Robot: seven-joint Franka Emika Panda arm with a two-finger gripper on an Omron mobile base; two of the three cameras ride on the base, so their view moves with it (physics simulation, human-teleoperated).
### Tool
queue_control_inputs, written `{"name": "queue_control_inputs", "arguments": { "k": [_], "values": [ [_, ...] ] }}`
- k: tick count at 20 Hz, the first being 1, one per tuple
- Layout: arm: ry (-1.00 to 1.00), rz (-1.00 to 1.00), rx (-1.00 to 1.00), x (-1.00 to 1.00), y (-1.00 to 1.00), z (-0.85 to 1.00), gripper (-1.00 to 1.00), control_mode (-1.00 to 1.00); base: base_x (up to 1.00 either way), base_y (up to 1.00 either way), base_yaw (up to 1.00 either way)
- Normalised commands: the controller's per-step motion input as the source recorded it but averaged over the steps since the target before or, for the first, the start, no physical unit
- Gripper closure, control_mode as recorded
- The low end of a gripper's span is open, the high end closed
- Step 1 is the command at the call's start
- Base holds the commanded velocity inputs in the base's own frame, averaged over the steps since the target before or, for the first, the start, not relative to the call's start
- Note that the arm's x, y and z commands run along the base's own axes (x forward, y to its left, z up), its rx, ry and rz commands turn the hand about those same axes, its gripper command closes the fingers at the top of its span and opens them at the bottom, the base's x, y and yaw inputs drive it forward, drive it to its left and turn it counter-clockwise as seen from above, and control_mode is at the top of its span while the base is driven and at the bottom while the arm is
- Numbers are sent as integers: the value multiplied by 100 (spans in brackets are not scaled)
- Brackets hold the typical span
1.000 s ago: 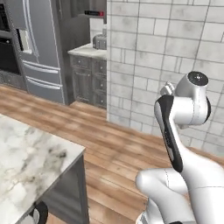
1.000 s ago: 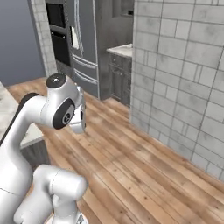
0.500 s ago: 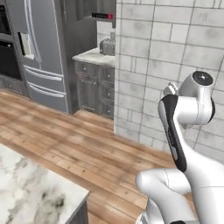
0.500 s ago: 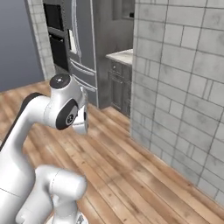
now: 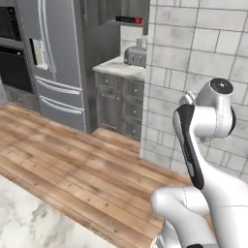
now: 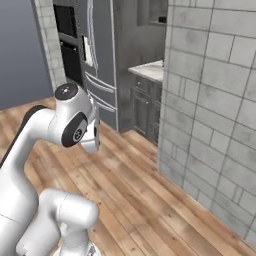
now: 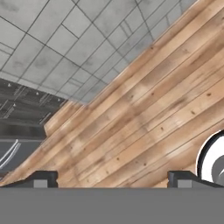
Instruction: Retrieve the tupperware and aluminum foil from the cabinet and place them on the dining counter near the plate with avocado and lemon to prepare for storing leftovers.
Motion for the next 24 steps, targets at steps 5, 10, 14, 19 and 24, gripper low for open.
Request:
{"name": "queue_control_inputs", "arguments": {
  "k": [5,10,14,19,24],
  "values": [
    [0,0,0,0,0,0,-100,100,100,-17,-17],
    [0,0,0,0,0,0,-100,100,100,-5,-43],
    [0,0,0,0,0,0,-100,100,96,31,-35],
    [0,0,0,0,0,0,-100,100,98,97,1],
    [0,0,0,0,0,0,-100,100,100,67,23]
  ]
}}
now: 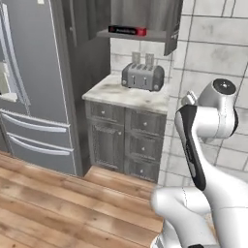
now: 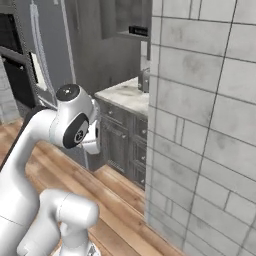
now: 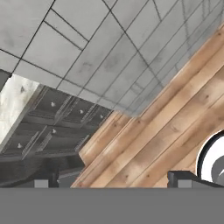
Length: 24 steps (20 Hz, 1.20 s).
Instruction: Retrieve the tupperware and aluminum foil from the cabinet and place them on the dining counter near the plate with avocado and lemon to prepare for storing leftovers.
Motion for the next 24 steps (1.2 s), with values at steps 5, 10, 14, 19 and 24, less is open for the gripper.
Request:
{"name": "queue_control_inputs", "arguments": {
  "k": [5,10,14,19,24],
  "values": [
    [0,0,0,0,0,0,-100,100,100,33,26],
    [0,0,0,0,0,0,-100,100,100,29,2],
    [0,0,0,0,0,0,-100,100,92,40,-20],
    [0,0,0,0,0,0,-100,100,82,41,-36],
    [0,0,0,0,0,0,-100,100,73,17,-44]
  ]
}}
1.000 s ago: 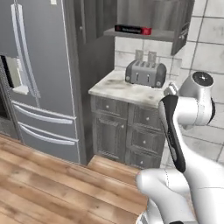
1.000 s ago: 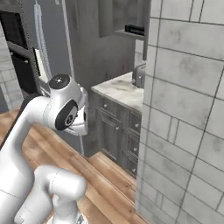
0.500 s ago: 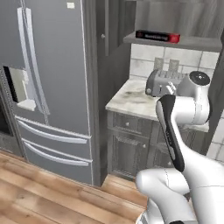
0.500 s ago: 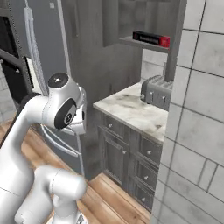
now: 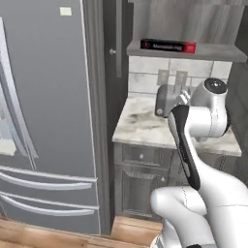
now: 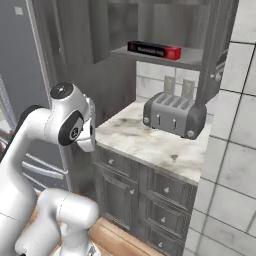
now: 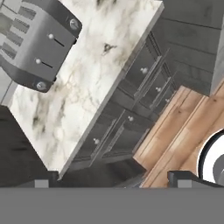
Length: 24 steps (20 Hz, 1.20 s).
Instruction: Retrieve the tupperware and aluminum foil from the cabinet and place them on the dining counter near the plate with avocado and lemon to prepare for storing leftovers.
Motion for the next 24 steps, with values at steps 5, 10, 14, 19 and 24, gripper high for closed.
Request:
{"name": "queue_control_inputs", "arguments": {
  "k": [5,10,14,19,24],
  "values": [
    [0,0,0,0,0,0,-100,100,59,0,-44],
    [0,0,0,0,0,0,-100,100,61,0,-37],
    [0,0,0,0,0,0,-100,100,72,22,-25],
    [0,0,0,0,0,0,-100,100,65,23,-21],
    [-10,-1,0,0,0,15,-100,-100,11,9,-6]
  ]
}}
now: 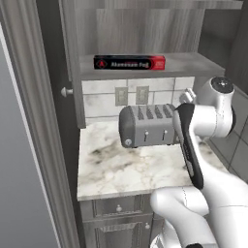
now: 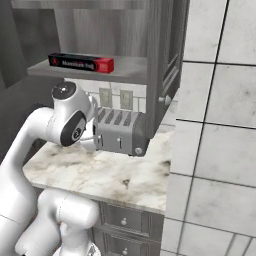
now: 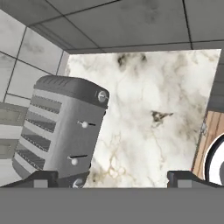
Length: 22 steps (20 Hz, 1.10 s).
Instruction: Retrieve the tupperware and aluminum foil from the cabinet and place them on the dining counter near the plate with avocado and lemon to prepare for storing leftovers.
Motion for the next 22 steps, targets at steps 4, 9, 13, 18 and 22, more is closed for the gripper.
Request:
{"name": "queue_control_inputs", "arguments": {
  "k": [4,9,13,18,22],
  "values": [
    [-20,0,0,0,12,56,-100,-100,0,0,0],
    [-19,0,0,-5,35,71,-100,-100,0,0,0],
    [-10,-15,9,0,52,45,-100,-100,0,0,0],
    [0,-30,27,0,67,34,-100,-100,0,0,0],
    [5,-21,33,9,38,44,-100,-100,0,0,0]
  ]
}}
